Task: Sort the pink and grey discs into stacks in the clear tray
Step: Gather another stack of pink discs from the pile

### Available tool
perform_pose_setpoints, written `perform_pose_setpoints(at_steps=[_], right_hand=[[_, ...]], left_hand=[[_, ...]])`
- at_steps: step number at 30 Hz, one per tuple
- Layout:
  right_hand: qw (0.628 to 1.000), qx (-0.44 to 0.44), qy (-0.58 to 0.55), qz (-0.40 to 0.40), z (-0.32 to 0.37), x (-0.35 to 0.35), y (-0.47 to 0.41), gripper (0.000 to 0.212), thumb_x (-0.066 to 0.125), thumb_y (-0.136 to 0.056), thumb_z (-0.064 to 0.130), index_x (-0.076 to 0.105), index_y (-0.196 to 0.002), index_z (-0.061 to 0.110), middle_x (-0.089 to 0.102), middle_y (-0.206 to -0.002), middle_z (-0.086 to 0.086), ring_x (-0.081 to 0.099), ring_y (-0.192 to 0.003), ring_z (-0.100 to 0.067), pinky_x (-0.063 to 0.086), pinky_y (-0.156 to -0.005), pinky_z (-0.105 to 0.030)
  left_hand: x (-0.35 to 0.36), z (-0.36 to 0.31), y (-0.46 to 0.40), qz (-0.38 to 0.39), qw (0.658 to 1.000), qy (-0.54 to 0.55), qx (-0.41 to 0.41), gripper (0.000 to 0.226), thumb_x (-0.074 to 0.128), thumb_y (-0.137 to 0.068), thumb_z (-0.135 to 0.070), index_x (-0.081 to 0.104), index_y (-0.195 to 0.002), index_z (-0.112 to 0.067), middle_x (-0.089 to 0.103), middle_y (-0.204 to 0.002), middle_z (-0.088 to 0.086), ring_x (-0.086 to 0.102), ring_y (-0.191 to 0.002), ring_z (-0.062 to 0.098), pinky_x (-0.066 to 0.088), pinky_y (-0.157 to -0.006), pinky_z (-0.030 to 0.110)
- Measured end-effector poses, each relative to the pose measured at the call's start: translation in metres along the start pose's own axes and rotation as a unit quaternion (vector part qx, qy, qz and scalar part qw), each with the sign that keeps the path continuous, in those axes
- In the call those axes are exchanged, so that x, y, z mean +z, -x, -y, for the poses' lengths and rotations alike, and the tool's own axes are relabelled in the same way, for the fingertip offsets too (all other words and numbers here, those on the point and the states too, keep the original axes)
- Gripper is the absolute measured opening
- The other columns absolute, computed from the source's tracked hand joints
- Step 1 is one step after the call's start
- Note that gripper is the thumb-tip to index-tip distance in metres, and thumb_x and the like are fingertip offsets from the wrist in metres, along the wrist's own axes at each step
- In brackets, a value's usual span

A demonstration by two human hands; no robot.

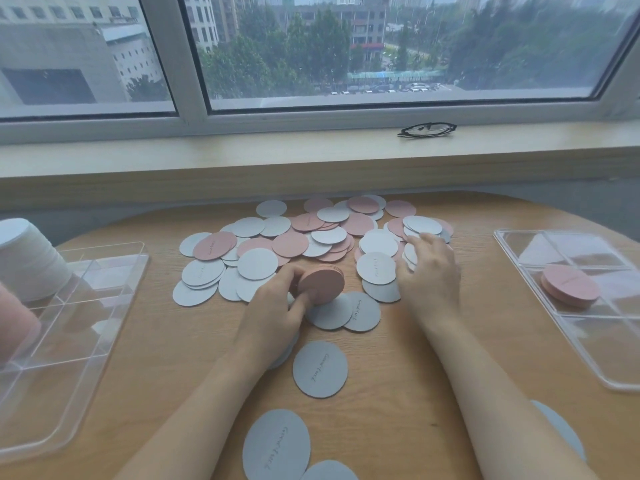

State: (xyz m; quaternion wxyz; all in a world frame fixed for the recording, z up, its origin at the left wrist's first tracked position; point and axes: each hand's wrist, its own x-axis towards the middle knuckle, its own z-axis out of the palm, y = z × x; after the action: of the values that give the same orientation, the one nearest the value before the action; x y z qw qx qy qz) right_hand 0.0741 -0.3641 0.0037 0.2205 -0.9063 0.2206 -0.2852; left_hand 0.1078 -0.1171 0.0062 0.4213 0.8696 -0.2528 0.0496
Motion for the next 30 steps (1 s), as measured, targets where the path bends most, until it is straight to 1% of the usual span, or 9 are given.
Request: perform_pose_setpoints(at_steps=[3,6,9,14,18,22,26,28,30], right_hand=[[0.994,0.069,0.074,0.03,-0.014,-0.002,-0.006,0.055,0.057,-0.093,0.032,0.045,-0.143,0.013,0.031,-0.157,-0.012,0.019,-0.148,-0.029,0.011,-0.121,-0.048],[0.987,0.11,0.095,0.076,-0.023,0.001,-0.009,0.064,0.05,-0.096,0.042,0.033,-0.151,0.015,0.022,-0.162,-0.01,0.011,-0.151,-0.025,0.005,-0.122,-0.048],[0.986,0.111,0.095,0.08,-0.027,0.002,-0.009,0.059,0.048,-0.096,0.045,0.039,-0.148,0.018,0.035,-0.156,-0.003,0.024,-0.147,-0.02,0.008,-0.12,-0.05],[0.992,0.075,0.105,0.008,-0.024,0.0,-0.008,0.035,0.06,-0.091,0.041,0.064,-0.121,0.024,0.061,-0.129,0.0,0.046,-0.129,-0.021,0.019,-0.115,-0.051],[0.993,0.052,0.098,-0.028,-0.018,-0.004,-0.006,0.023,0.07,-0.085,0.04,0.07,-0.102,0.025,0.069,-0.106,0.0,0.056,-0.112,-0.025,0.026,-0.11,-0.054],[0.995,0.026,0.09,-0.036,-0.013,-0.009,-0.004,0.023,0.076,-0.077,0.048,0.068,-0.082,0.028,0.068,-0.09,0.004,0.058,-0.098,-0.025,0.03,-0.105,-0.053],[0.995,-0.015,0.068,-0.068,-0.004,-0.012,-0.001,0.02,0.067,-0.087,0.044,0.067,-0.083,0.025,0.067,-0.081,0.005,0.06,-0.091,-0.024,0.026,-0.109,-0.054],[0.994,-0.056,0.002,-0.09,0.008,-0.014,0.003,0.015,0.068,-0.09,0.035,0.069,-0.085,0.022,0.069,-0.08,0.005,0.06,-0.088,-0.023,0.029,-0.108,-0.05],[0.988,-0.09,-0.091,-0.08,0.022,-0.016,0.011,0.007,0.069,-0.09,0.027,0.07,-0.087,0.021,0.07,-0.082,0.008,0.059,-0.086,-0.018,0.038,-0.098,-0.043]], left_hand=[[0.0,0.001,-0.001,0.0,1.0,0.003,-0.002,0.016,0.066,-0.096,-0.024,0.059,-0.11,-0.028,0.065,-0.098,-0.02,0.058,-0.09,-0.002,0.043,-0.073,0.017],[0.0,0.001,-0.001,0.001,1.0,0.004,-0.001,0.017,0.067,-0.096,-0.023,0.059,-0.111,-0.027,0.064,-0.097,-0.021,0.057,-0.087,-0.003,0.04,-0.069,0.015],[-0.001,-0.001,0.0,0.003,1.0,0.001,0.0,0.017,0.066,-0.096,-0.021,0.06,-0.111,-0.026,0.062,-0.095,-0.023,0.054,-0.075,-0.009,0.037,-0.064,0.011],[-0.001,-0.002,-0.001,0.001,1.0,0.011,-0.004,0.014,0.067,-0.095,-0.021,0.06,-0.107,-0.023,0.062,-0.09,-0.018,0.052,-0.064,-0.008,0.033,-0.059,0.014],[-0.001,-0.002,0.0,-0.001,1.0,0.009,0.001,0.014,0.068,-0.095,-0.02,0.06,-0.106,-0.023,0.062,-0.09,-0.02,0.052,-0.066,-0.008,0.037,-0.061,0.012],[-0.002,-0.003,0.0,-0.001,1.0,0.012,-0.001,0.013,0.068,-0.094,-0.019,0.061,-0.106,-0.021,0.061,-0.089,-0.02,0.052,-0.063,-0.009,0.036,-0.06,0.013],[-0.002,-0.003,0.0,0.002,1.0,0.014,-0.001,0.014,0.068,-0.094,-0.019,0.062,-0.107,-0.021,0.061,-0.089,-0.021,0.052,-0.063,-0.009,0.037,-0.06,0.011],[-0.003,-0.004,0.0,0.002,1.0,0.021,-0.002,0.013,0.068,-0.094,-0.019,0.063,-0.106,-0.021,0.062,-0.089,-0.021,0.053,-0.065,-0.009,0.038,-0.062,0.011],[-0.004,-0.004,0.0,0.002,1.0,0.023,-0.002,0.013,0.069,-0.094,-0.018,0.063,-0.105,-0.021,0.063,-0.089,-0.021,0.054,-0.068,-0.008,0.038,-0.064,0.01]])
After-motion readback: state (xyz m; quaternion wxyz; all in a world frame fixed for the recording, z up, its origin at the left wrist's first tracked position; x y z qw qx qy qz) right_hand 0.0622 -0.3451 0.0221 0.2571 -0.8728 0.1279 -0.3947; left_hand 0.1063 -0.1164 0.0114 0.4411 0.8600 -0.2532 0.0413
